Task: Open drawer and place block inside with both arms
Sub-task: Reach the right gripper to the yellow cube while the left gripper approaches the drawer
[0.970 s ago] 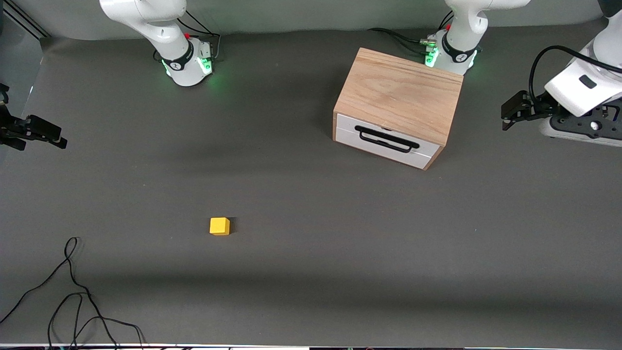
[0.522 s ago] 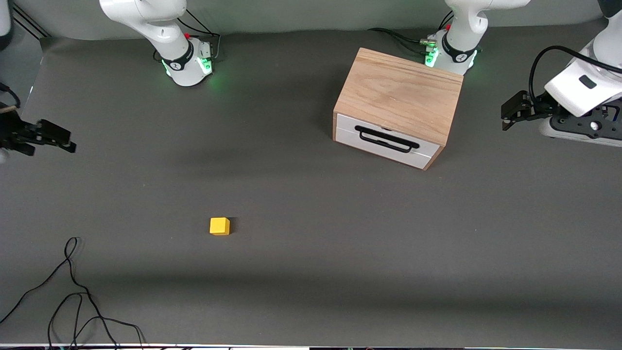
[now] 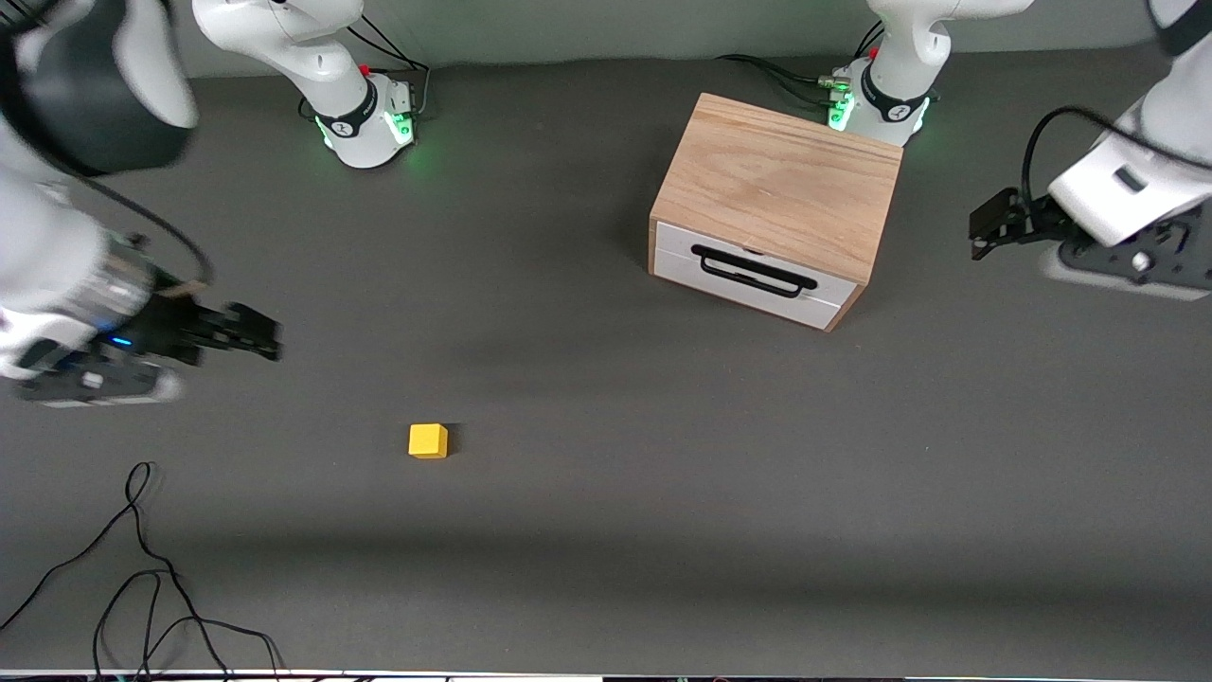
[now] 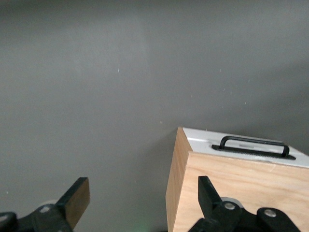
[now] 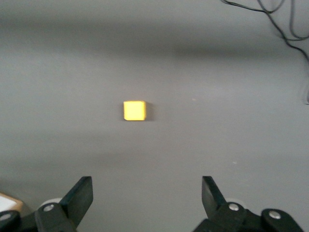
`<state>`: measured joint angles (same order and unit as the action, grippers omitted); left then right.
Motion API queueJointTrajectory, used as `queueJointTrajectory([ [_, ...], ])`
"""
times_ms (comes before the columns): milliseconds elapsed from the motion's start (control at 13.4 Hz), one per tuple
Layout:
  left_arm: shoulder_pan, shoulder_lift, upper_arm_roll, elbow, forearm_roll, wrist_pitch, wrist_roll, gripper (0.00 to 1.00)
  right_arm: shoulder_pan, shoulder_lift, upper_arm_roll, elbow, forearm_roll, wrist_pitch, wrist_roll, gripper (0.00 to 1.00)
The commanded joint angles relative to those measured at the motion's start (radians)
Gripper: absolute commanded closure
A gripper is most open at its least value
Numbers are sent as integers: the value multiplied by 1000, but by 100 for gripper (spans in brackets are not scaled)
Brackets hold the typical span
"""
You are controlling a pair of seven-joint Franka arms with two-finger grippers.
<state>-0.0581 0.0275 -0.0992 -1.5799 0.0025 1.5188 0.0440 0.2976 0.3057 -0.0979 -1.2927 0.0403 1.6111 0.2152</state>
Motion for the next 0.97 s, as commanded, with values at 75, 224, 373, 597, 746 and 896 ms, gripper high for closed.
queueJointTrajectory([
  [75,1,46,-4,34,-15,-31,16,0,93,115,-11,124,9,-11,145,0],
  [224,-2,72,-2,38,7,-25,17,0,104,115,-11,99,9,29,142,0],
  [373,-9,113,-4,72,68,-19,19,0,95,96,-22,-6,15,105,121,0],
  [597,-14,164,-8,83,63,-19,-12,0,83,72,-31,-150,16,265,30,0],
  [746,-22,184,-8,83,-25,4,-166,0,84,84,-31,-207,16,350,30,0],
  [896,-25,193,-10,83,-123,4,-441,0,84,84,-31,-314,18,468,30,0],
])
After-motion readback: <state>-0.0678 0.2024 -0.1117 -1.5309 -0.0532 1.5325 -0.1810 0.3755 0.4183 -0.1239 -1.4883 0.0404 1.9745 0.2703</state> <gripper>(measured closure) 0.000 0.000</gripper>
